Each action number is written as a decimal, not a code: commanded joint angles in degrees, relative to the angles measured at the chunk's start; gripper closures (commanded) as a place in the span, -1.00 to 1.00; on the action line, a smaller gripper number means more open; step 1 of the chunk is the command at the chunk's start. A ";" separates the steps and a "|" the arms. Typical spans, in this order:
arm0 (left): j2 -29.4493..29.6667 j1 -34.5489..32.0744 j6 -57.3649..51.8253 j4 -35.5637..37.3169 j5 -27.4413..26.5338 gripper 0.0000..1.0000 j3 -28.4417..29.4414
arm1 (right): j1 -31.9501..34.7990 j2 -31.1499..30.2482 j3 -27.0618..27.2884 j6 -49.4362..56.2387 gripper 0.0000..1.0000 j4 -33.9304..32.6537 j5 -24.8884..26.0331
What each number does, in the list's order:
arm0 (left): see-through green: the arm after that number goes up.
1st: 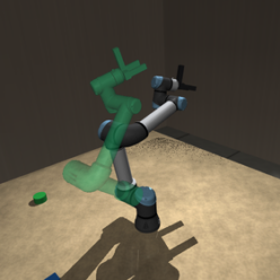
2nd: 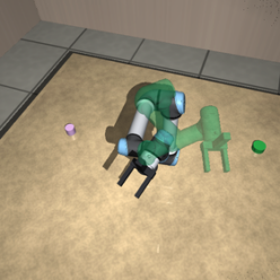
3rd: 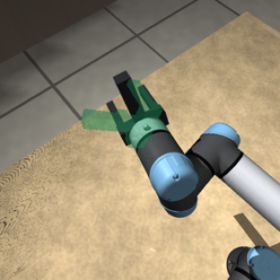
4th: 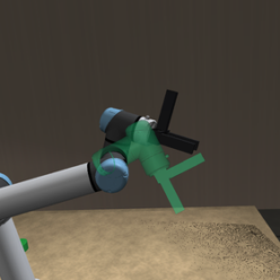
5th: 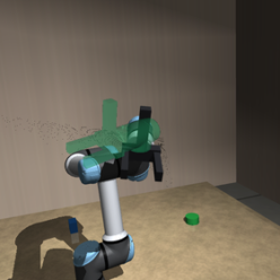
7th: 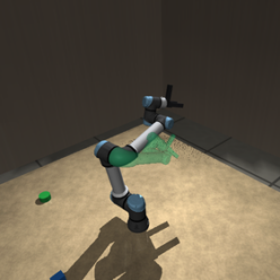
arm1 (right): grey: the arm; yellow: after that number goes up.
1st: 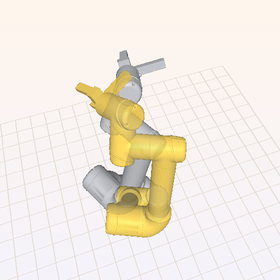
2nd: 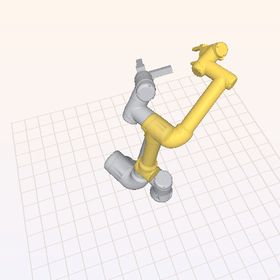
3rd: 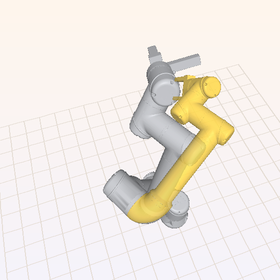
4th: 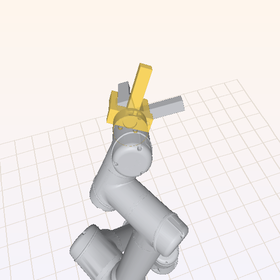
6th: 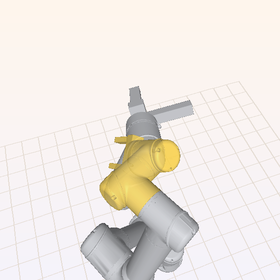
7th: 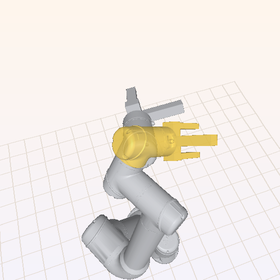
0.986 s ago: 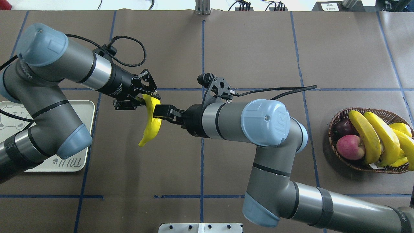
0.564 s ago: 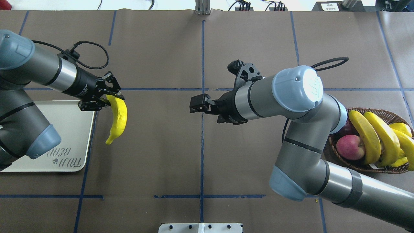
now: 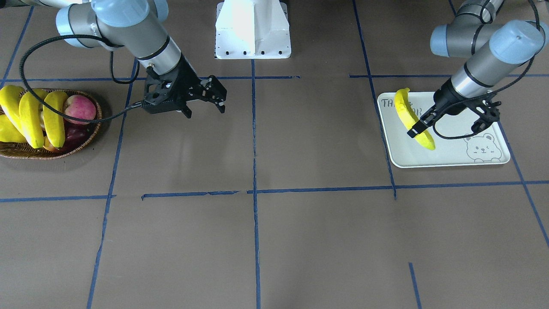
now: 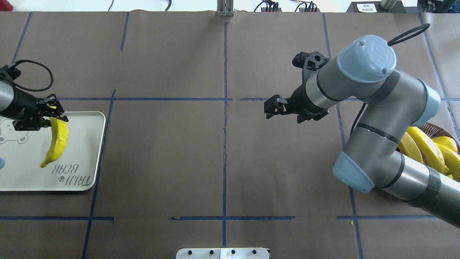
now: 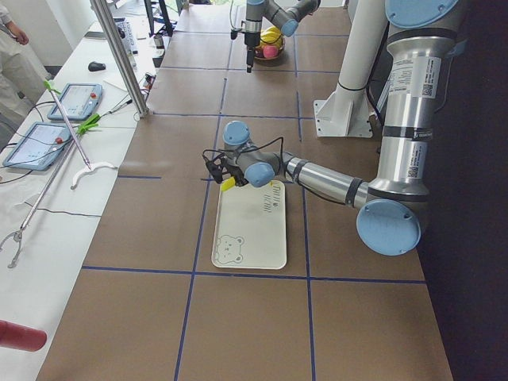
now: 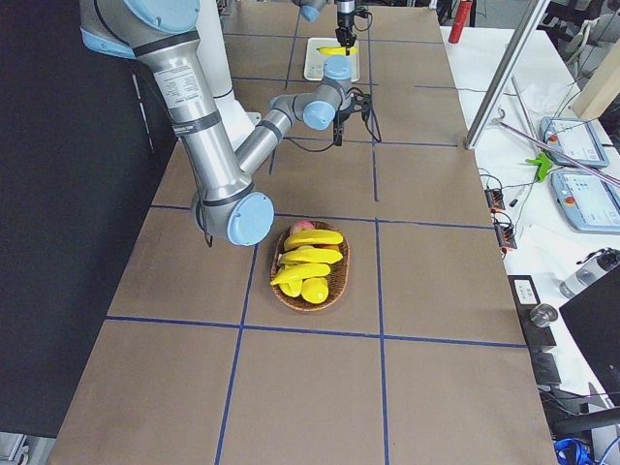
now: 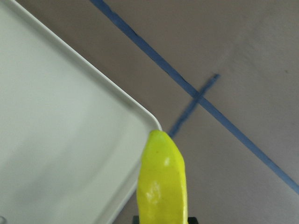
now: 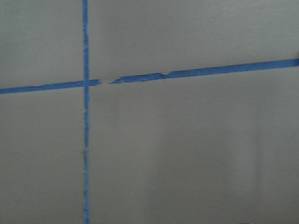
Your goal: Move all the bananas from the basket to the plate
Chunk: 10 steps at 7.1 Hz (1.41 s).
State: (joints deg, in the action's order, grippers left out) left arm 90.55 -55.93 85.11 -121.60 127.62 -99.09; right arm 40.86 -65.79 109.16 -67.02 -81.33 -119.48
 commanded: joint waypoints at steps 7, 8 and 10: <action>-3.27 -9.46 -23.56 -11.00 -0.18 -0.99 18.74 | 1.15 -3.64 1.76 8.58 -0.99 -3.31 -0.76; -3.27 -9.54 -24.29 -11.81 0.25 -1.00 18.23 | 1.15 -3.64 1.76 8.58 -0.99 -3.31 -0.76; -2.40 -11.64 -23.68 -11.21 7.23 -1.00 13.95 | 1.67 -6.52 3.59 9.10 -0.99 -3.22 -1.02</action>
State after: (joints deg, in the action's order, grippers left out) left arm 87.61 -66.36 61.19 -132.98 130.04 -82.51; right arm 42.29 -70.26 111.47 -58.32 -84.62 -120.37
